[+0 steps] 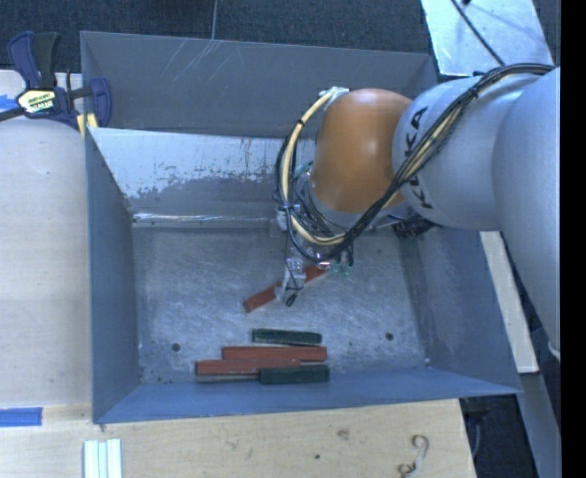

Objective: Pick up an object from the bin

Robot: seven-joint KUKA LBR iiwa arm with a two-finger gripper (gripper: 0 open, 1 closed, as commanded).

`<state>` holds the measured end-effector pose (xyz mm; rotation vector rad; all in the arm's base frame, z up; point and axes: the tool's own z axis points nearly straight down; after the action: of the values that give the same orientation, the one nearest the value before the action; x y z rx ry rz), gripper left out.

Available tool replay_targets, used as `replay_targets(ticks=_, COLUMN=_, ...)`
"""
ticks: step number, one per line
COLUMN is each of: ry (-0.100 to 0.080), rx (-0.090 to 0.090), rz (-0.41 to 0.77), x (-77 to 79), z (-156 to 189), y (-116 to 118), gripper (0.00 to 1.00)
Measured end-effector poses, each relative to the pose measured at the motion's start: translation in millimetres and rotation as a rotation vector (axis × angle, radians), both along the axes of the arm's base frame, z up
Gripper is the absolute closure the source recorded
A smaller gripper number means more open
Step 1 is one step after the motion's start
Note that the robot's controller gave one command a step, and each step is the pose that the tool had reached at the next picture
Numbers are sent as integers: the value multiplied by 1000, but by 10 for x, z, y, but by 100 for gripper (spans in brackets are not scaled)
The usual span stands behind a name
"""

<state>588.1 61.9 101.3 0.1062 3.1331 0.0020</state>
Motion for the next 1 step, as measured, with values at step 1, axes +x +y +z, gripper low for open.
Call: replay_targets(ticks=1, ry=0, rx=-2, rz=238, x=139, z=-8, y=-89, gripper=0)
